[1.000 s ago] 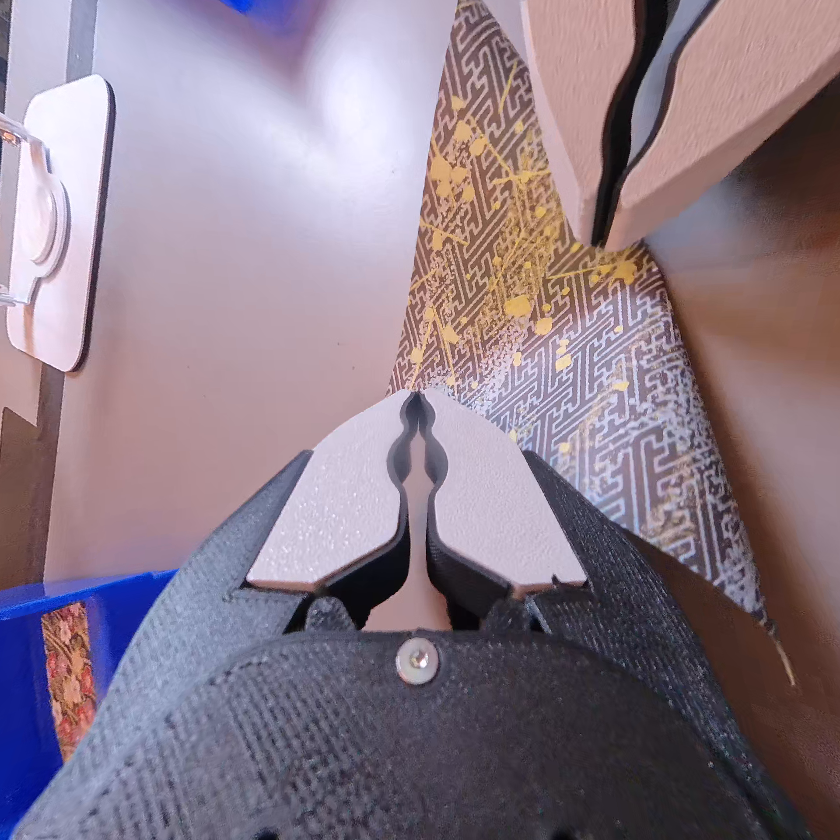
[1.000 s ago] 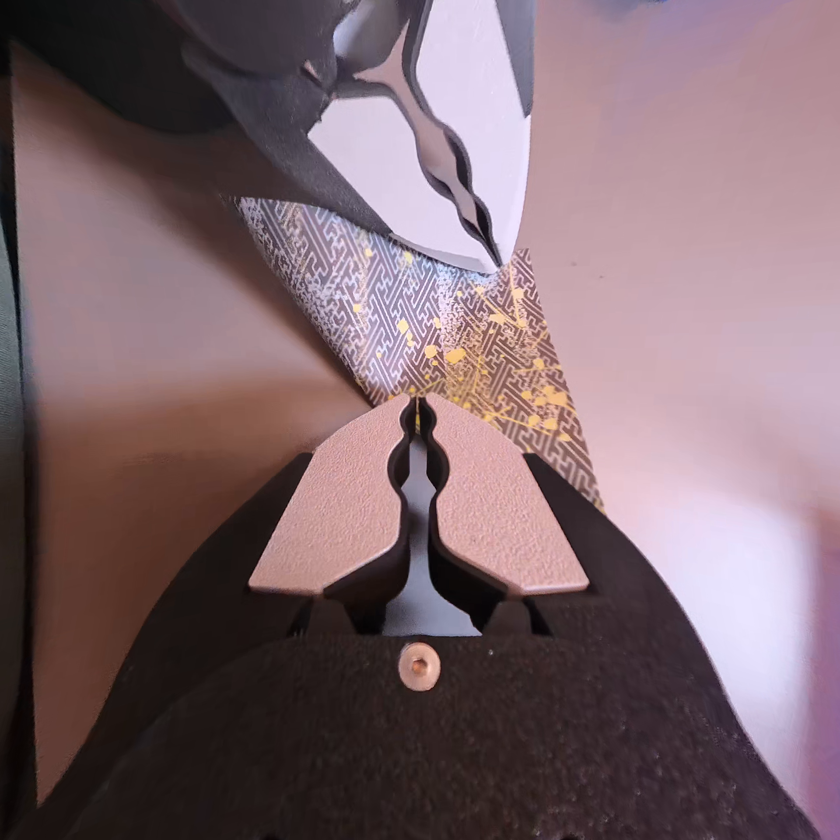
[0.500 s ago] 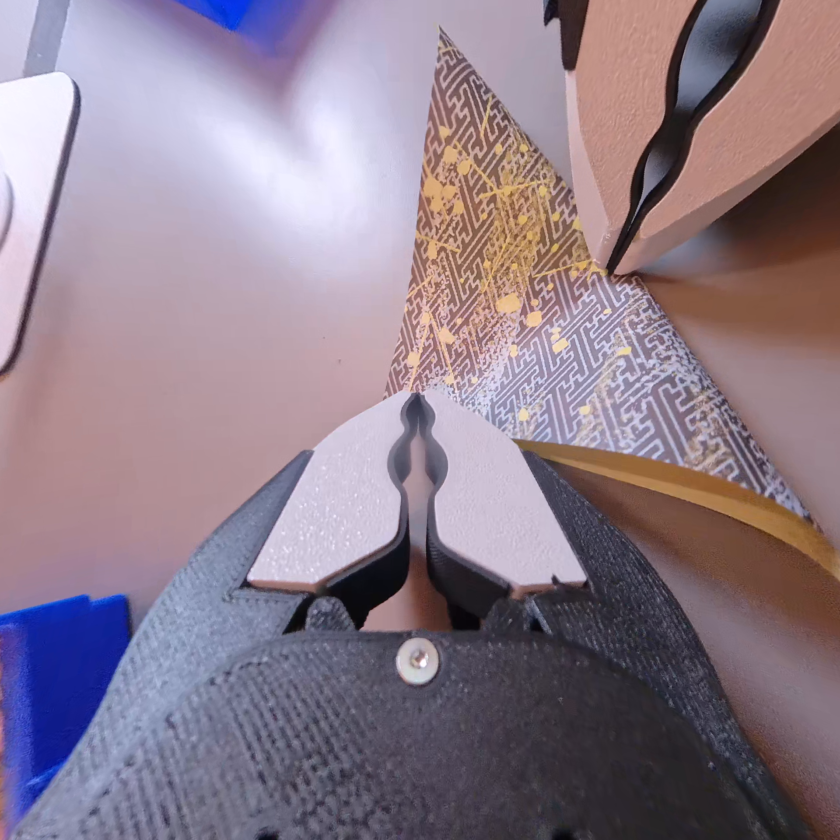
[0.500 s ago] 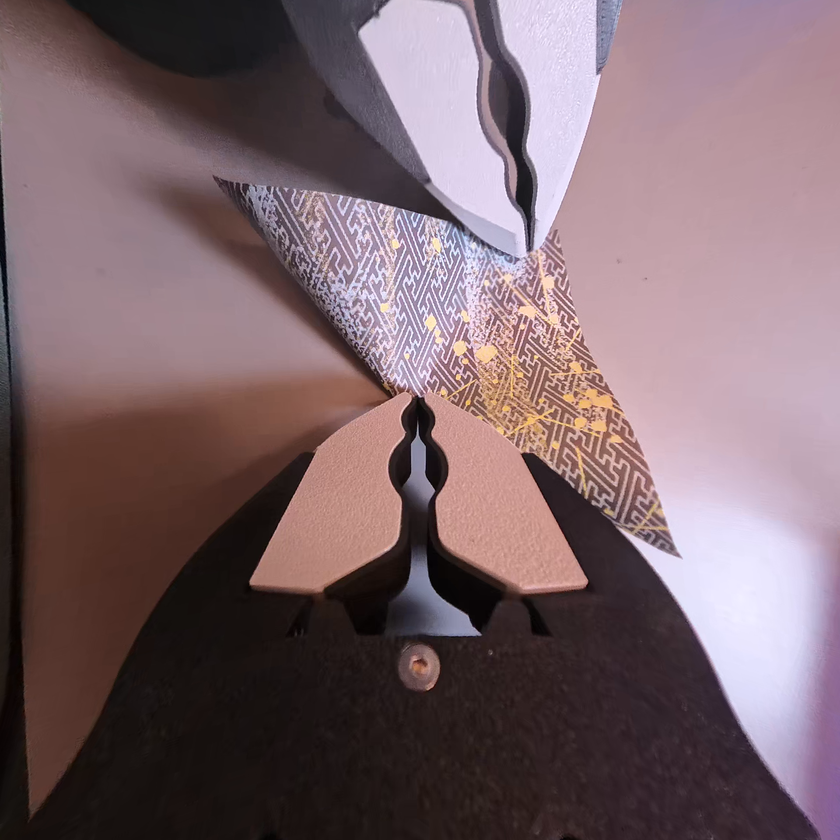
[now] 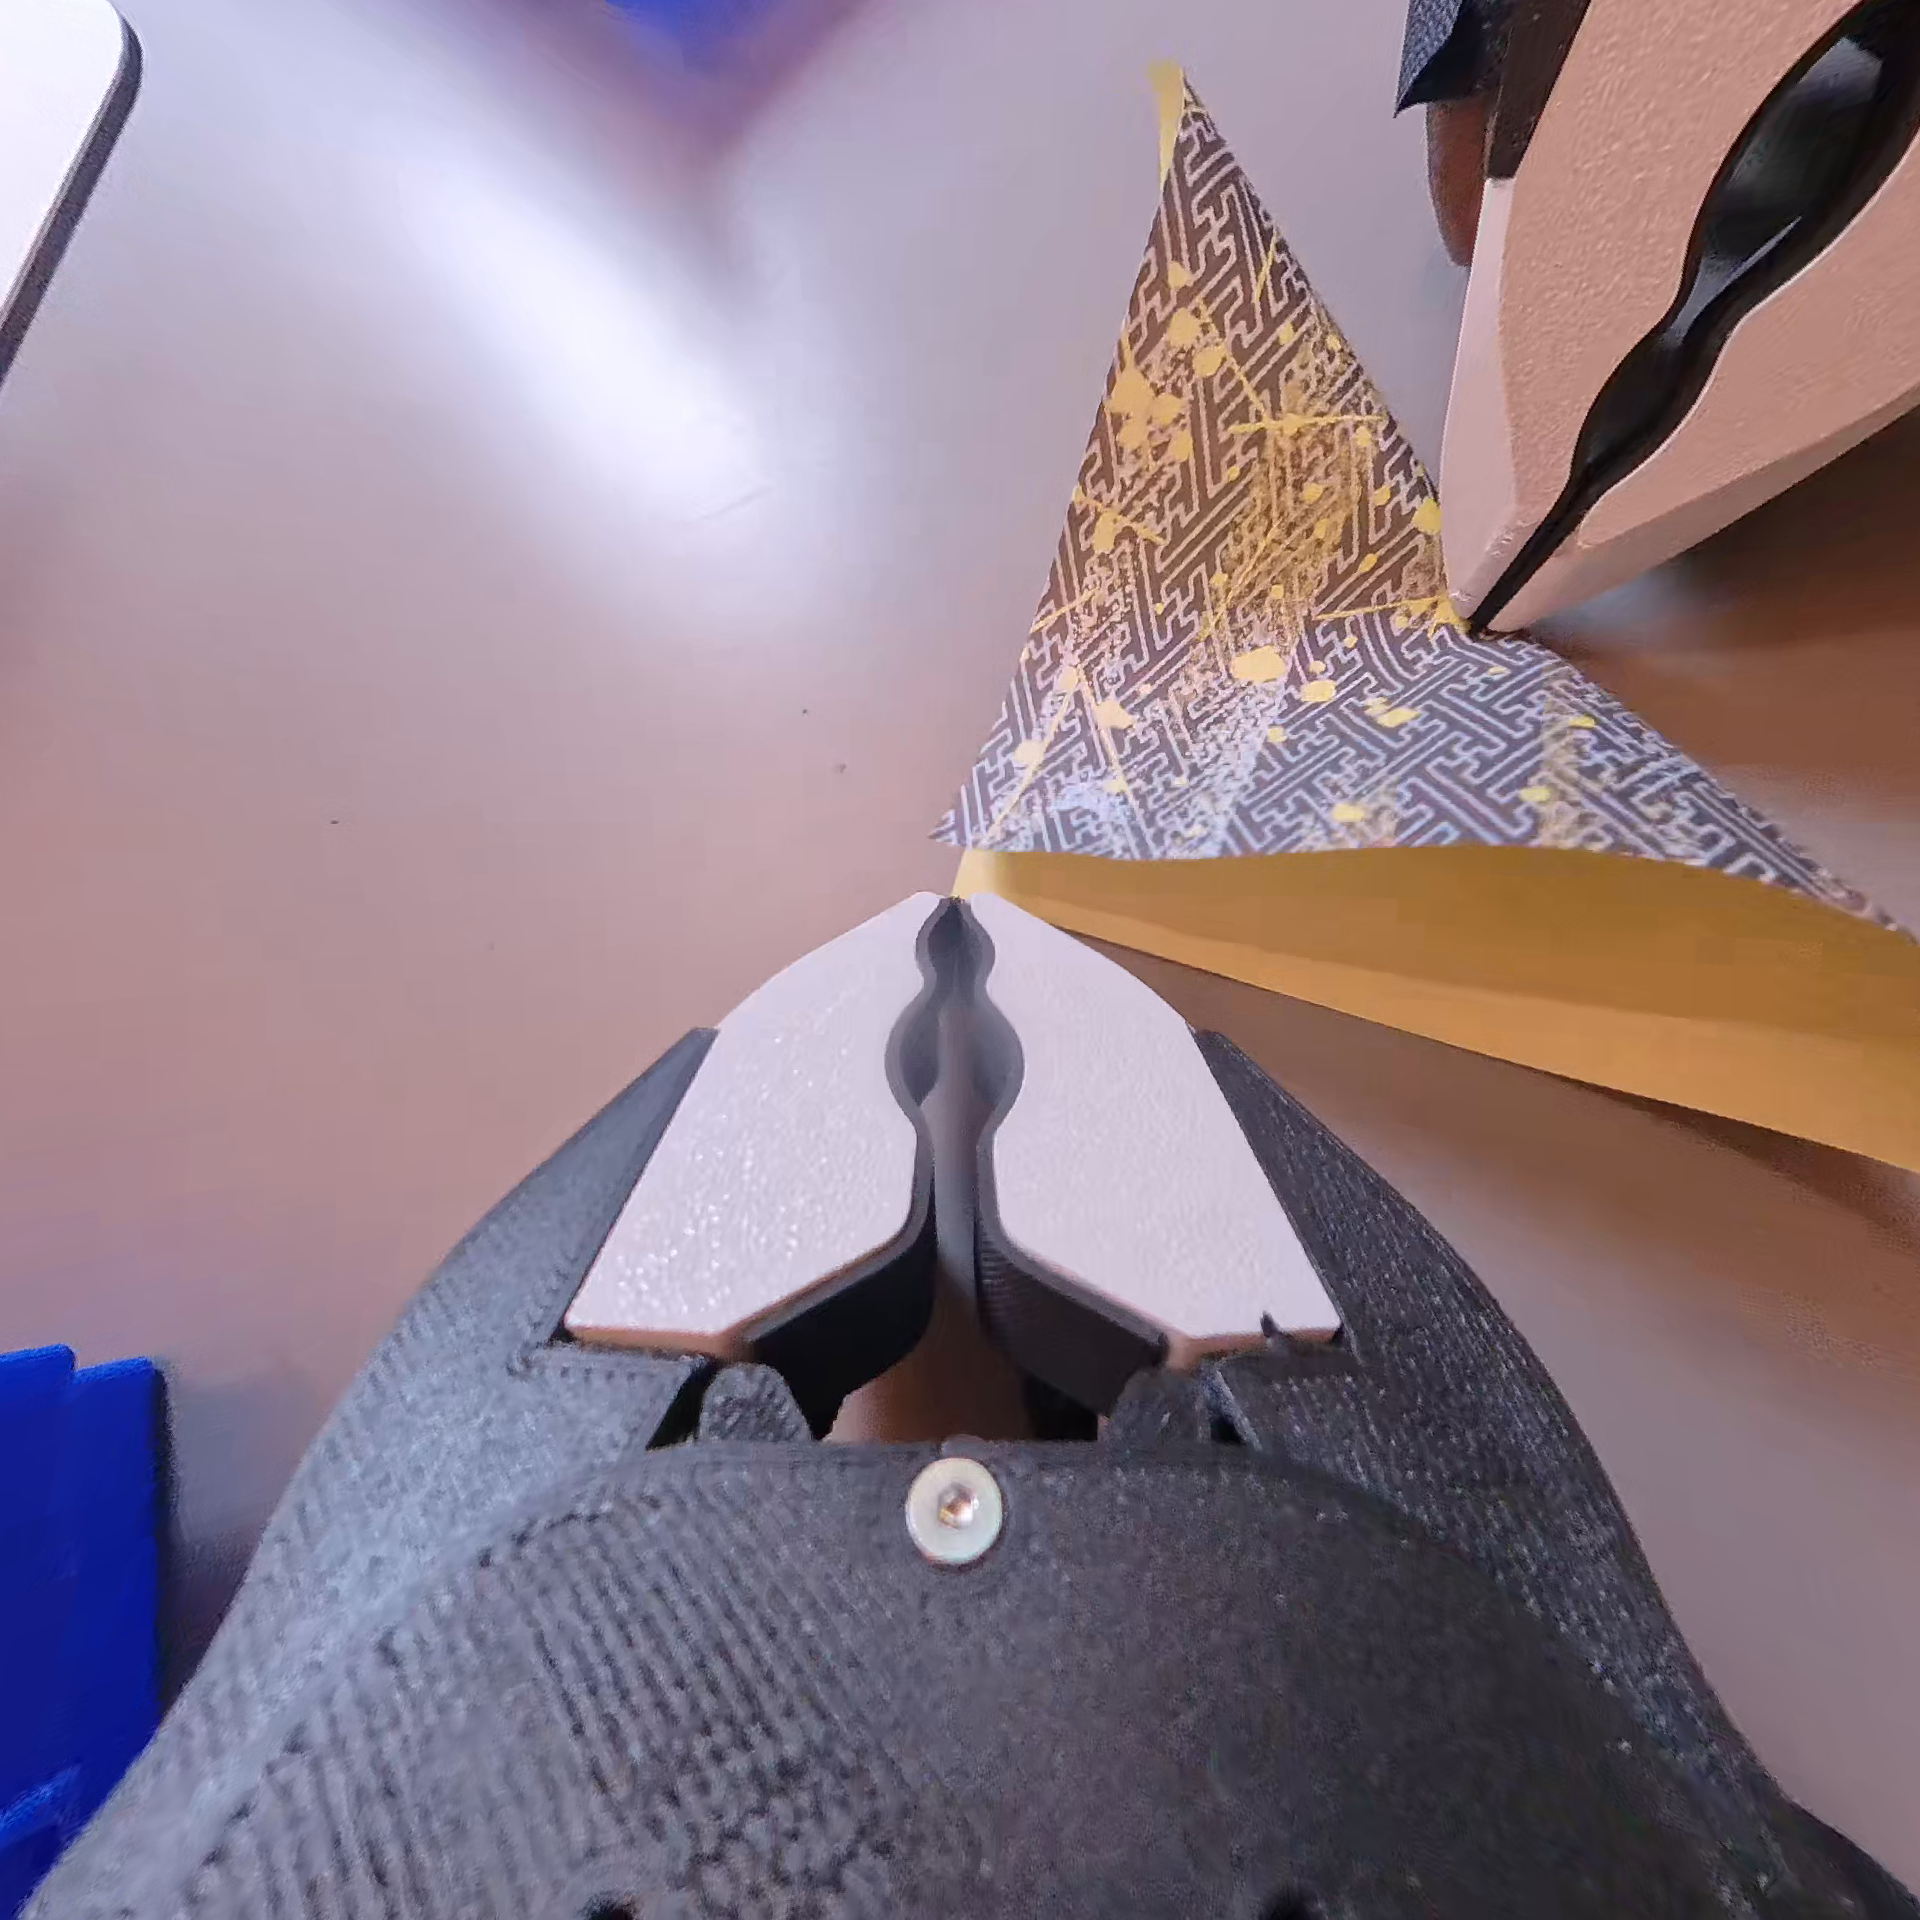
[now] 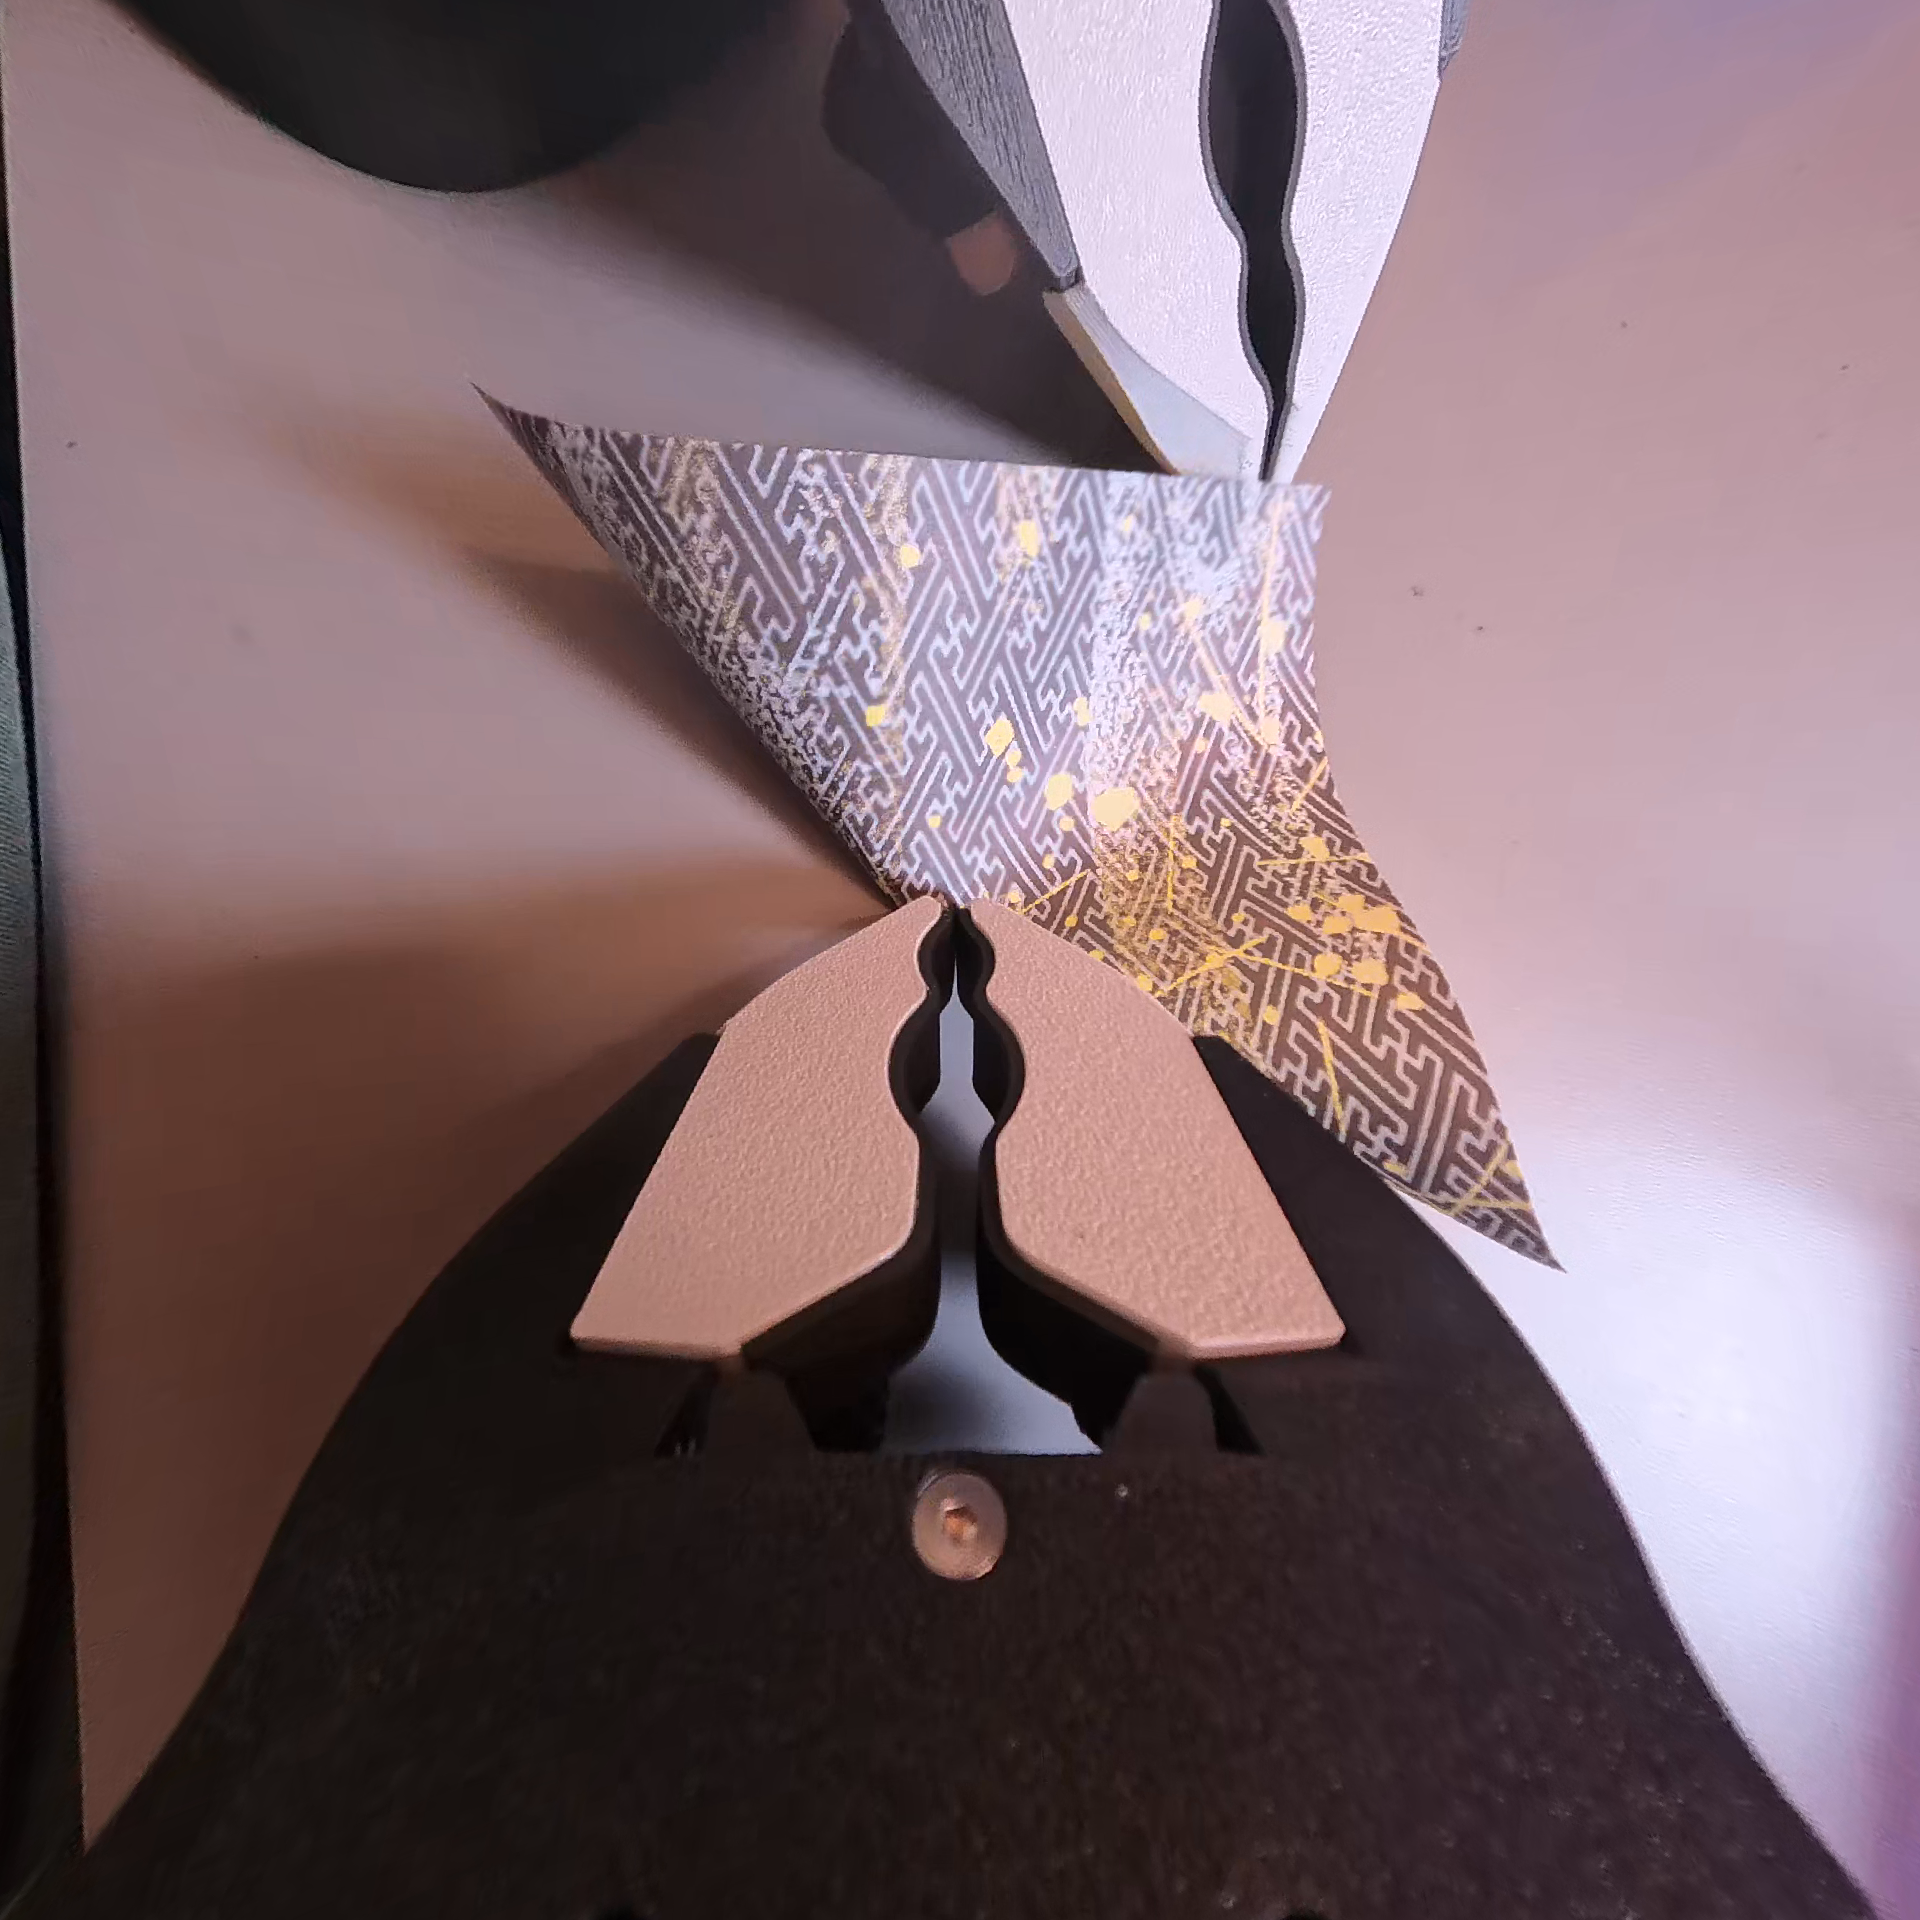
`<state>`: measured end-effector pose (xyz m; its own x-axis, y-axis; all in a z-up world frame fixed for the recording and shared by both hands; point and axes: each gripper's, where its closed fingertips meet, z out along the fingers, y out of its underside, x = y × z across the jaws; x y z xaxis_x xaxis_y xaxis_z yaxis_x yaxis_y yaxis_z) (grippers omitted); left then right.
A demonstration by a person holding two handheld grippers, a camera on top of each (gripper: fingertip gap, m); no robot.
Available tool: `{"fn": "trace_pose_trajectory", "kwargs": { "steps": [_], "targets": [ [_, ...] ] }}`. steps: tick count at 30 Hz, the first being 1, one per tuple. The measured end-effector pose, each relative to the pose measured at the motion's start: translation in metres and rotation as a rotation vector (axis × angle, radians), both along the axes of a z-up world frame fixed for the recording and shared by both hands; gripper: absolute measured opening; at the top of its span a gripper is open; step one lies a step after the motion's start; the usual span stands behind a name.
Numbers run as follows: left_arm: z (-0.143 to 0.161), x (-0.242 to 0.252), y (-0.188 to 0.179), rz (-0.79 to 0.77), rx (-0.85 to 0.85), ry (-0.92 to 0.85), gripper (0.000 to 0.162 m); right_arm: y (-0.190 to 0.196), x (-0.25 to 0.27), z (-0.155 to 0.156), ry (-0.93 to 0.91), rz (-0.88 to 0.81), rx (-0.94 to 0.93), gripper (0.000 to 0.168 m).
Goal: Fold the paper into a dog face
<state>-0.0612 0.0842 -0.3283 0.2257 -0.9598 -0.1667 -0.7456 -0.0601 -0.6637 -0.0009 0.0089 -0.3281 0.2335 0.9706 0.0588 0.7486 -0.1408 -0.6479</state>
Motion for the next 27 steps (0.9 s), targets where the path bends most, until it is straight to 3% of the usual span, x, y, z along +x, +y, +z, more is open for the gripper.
{"fn": "trace_pose_trajectory", "kwargs": {
  "steps": [4,11,17,27],
  "targets": [
    [0.006,-0.005,0.008,0.017,0.052,0.018,0.000,0.000,0.000,0.000,0.001,-0.001,-0.004,0.000],
    [0.048,0.021,-0.003,-0.039,0.084,-0.207,0.000,0.000,-0.001,0.000,-0.010,0.007,-0.006,0.000],
    [0.001,0.013,0.000,-0.058,0.094,0.068,0.000,0.001,-0.001,-0.001,-0.013,0.005,-0.002,0.000],
    [0.000,0.007,-0.003,-0.060,0.143,0.102,0.000,0.001,-0.002,-0.001,0.004,0.005,-0.010,0.000]
  ]
}}
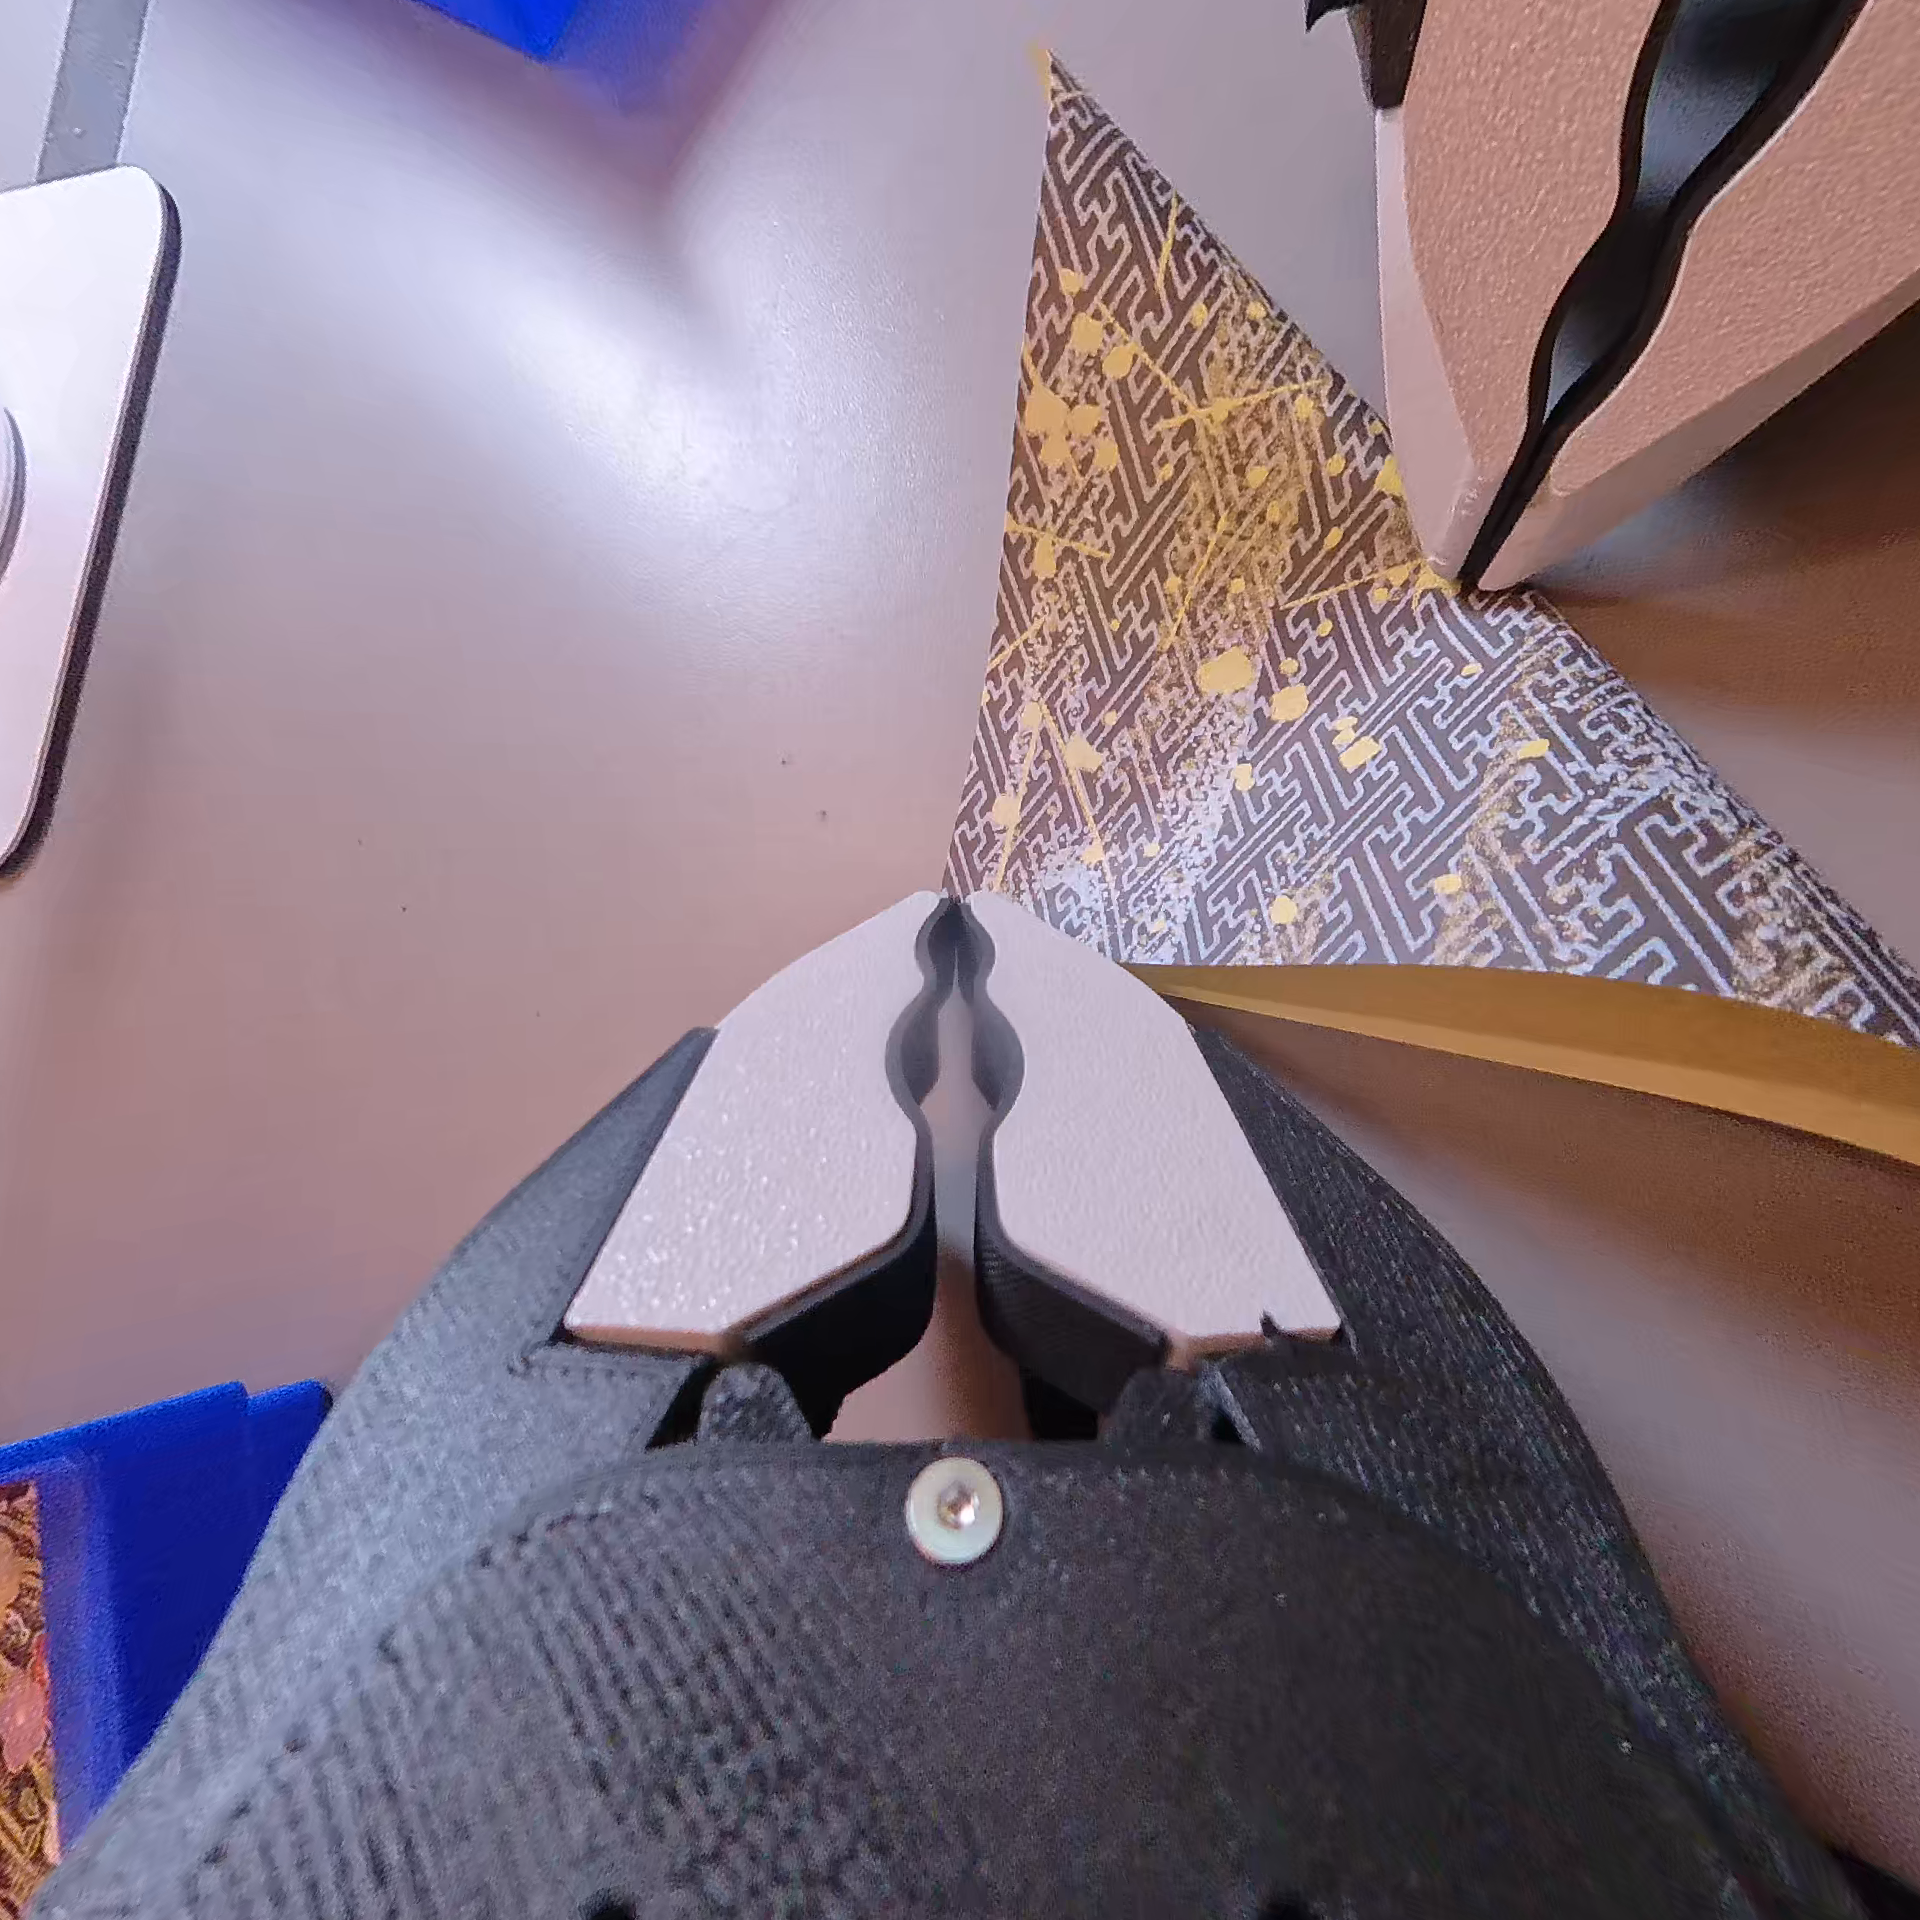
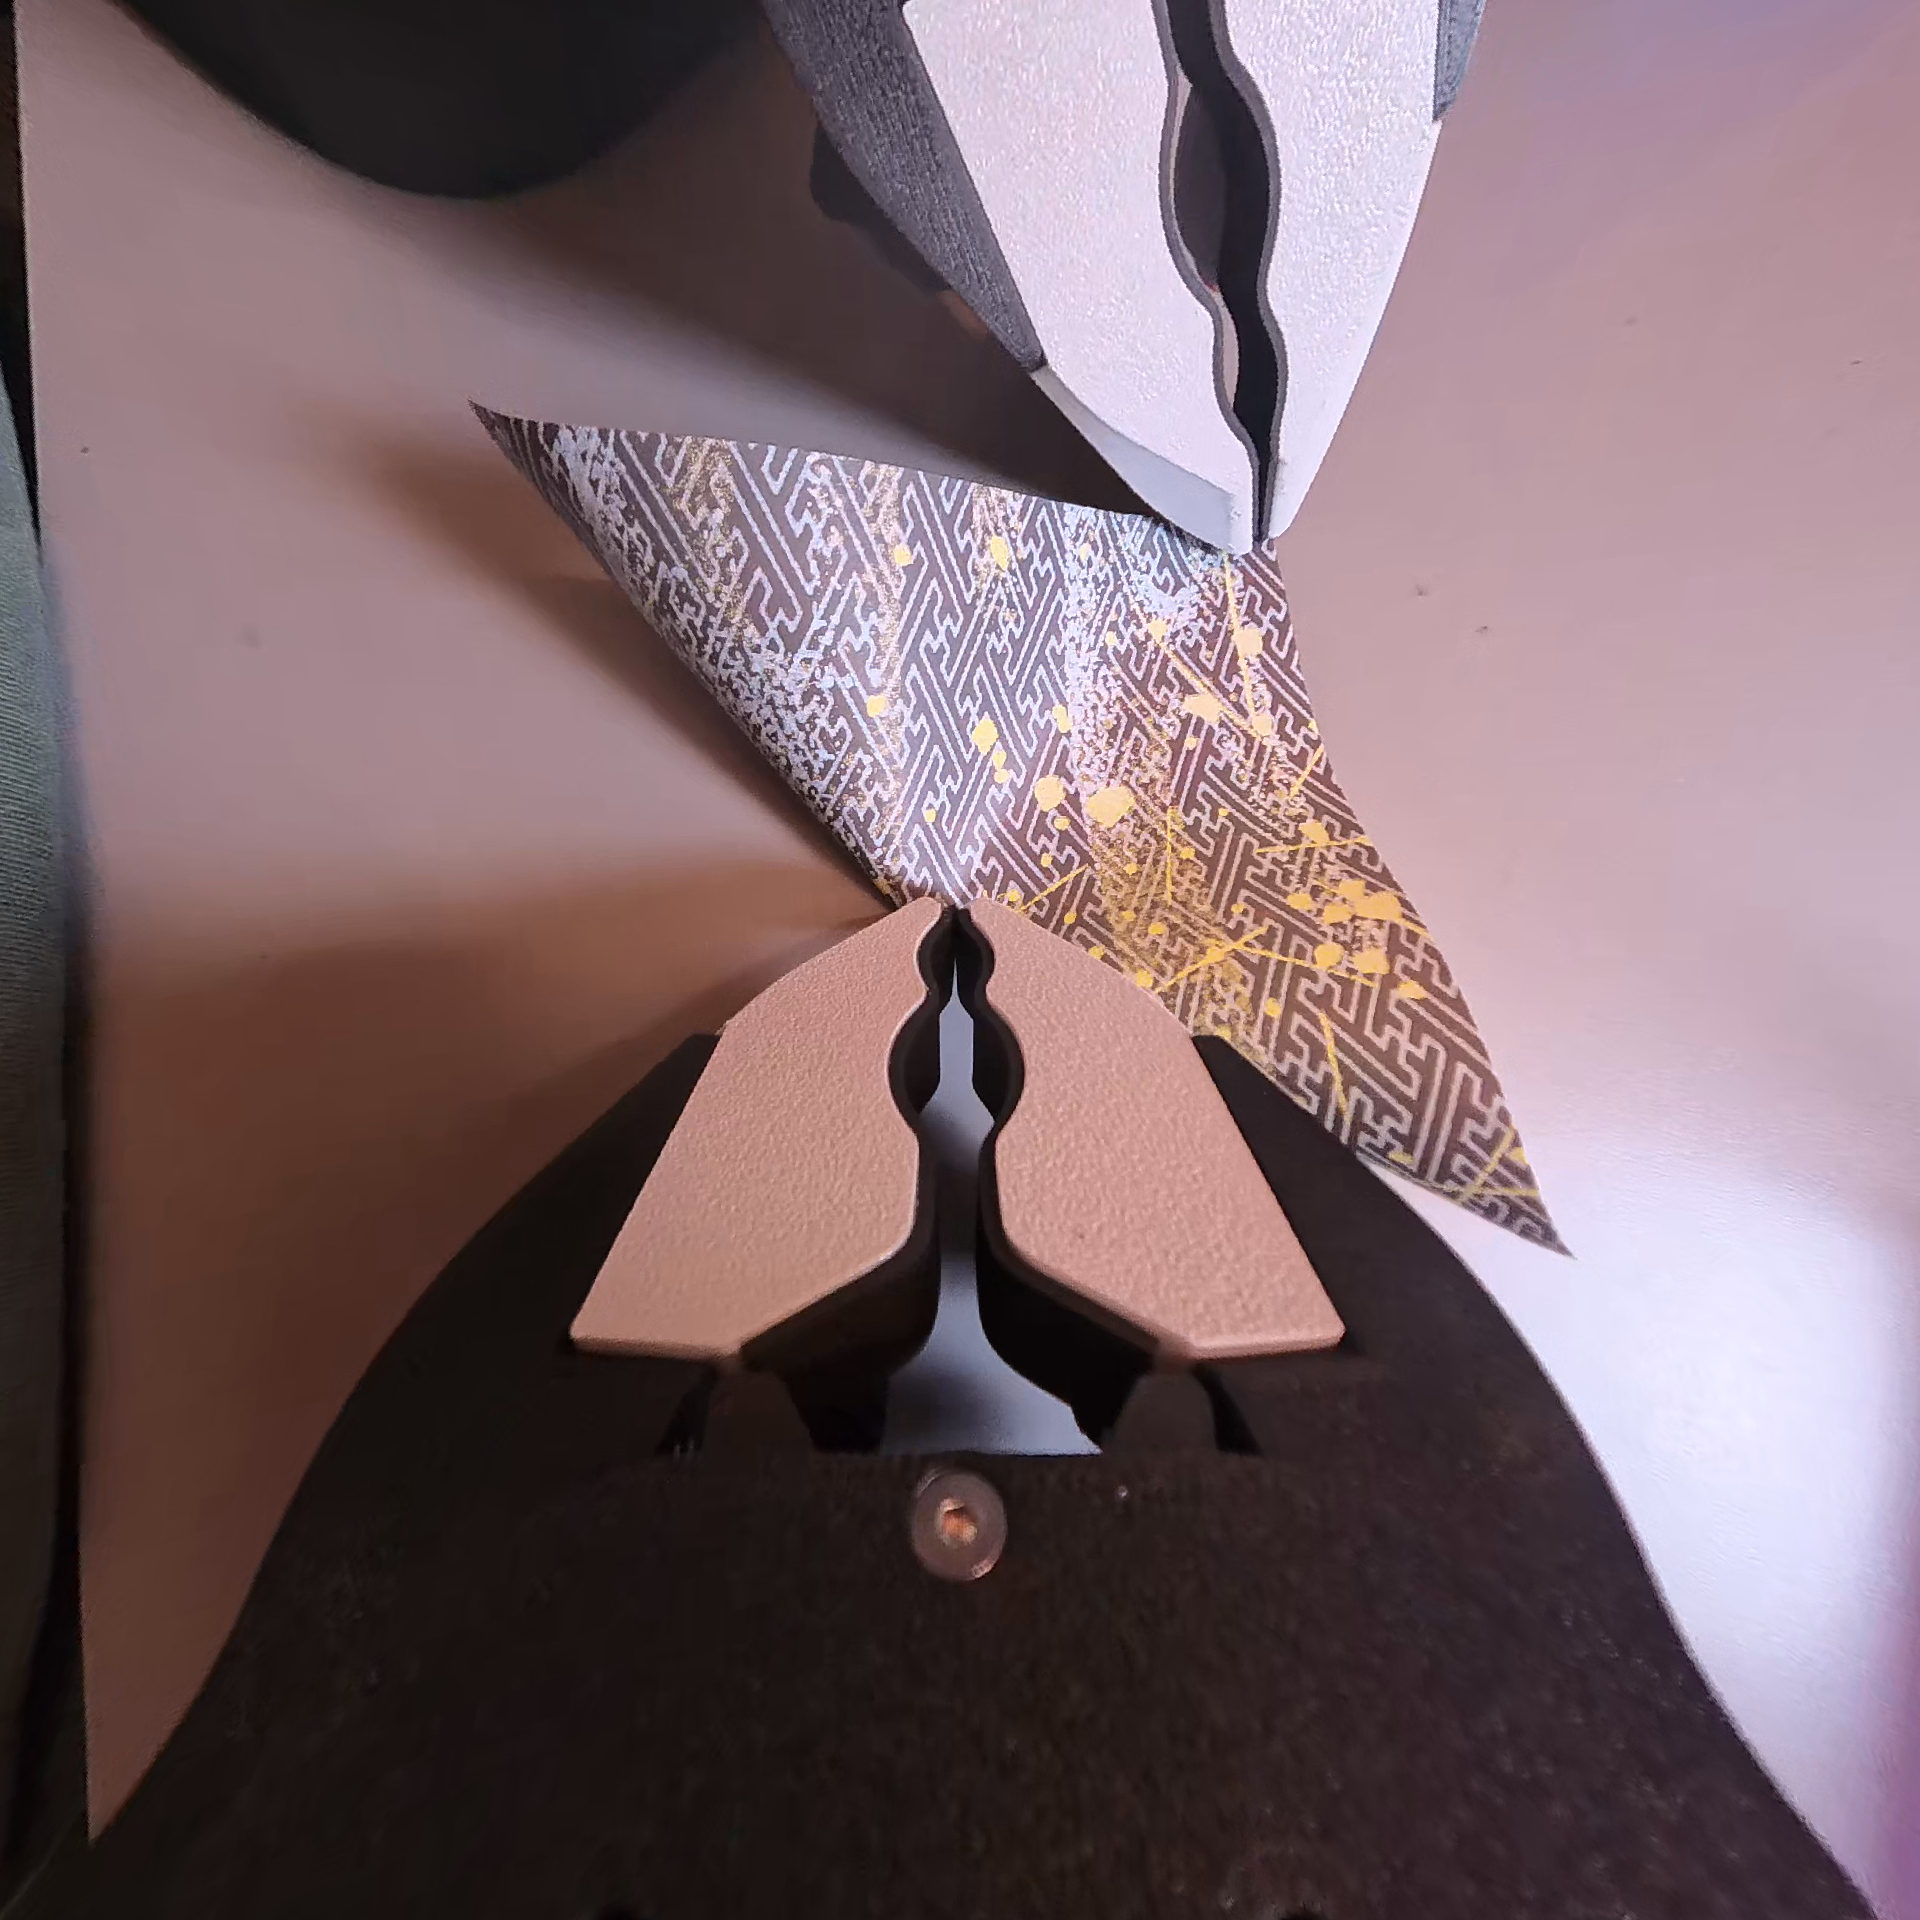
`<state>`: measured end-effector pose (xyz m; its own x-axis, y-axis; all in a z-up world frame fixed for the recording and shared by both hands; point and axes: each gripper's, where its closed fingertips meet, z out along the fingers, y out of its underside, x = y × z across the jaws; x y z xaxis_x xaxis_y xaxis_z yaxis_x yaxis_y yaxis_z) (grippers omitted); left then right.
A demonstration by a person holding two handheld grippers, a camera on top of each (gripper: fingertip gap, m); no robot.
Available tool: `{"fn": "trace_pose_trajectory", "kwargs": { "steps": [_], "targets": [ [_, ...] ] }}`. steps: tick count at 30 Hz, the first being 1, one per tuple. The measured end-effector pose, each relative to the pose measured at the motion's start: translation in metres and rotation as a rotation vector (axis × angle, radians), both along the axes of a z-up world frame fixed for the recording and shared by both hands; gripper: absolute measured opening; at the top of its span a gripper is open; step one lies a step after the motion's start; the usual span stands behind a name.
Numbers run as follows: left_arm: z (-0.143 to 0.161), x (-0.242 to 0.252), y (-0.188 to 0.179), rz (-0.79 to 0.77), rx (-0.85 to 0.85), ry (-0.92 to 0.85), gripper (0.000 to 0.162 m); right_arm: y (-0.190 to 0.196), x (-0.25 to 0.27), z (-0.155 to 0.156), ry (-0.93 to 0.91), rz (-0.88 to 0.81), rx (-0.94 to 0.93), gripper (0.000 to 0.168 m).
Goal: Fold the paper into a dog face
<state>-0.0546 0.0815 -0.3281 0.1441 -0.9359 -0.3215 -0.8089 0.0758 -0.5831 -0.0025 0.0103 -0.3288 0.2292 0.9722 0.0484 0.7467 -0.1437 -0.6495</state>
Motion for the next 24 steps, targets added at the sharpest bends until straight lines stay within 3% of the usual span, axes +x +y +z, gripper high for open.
{"fn": "trace_pose_trajectory", "kwargs": {
  "steps": [10,21,24],
  "targets": [
    [0.006,-0.008,-0.015,-0.038,-0.157,-0.101,0.000,0.000,-0.001,0.000,0.003,0.013,0.006,0.000],
    [0.000,-0.006,-0.011,-0.035,-0.137,-0.089,0.000,-0.005,-0.006,0.000,0.004,0.101,0.036,0.000],
    [0.013,-0.010,0.004,0.012,-0.084,-0.139,0.000,-0.005,-0.005,0.000,0.002,0.102,0.036,0.000]
  ]
}}
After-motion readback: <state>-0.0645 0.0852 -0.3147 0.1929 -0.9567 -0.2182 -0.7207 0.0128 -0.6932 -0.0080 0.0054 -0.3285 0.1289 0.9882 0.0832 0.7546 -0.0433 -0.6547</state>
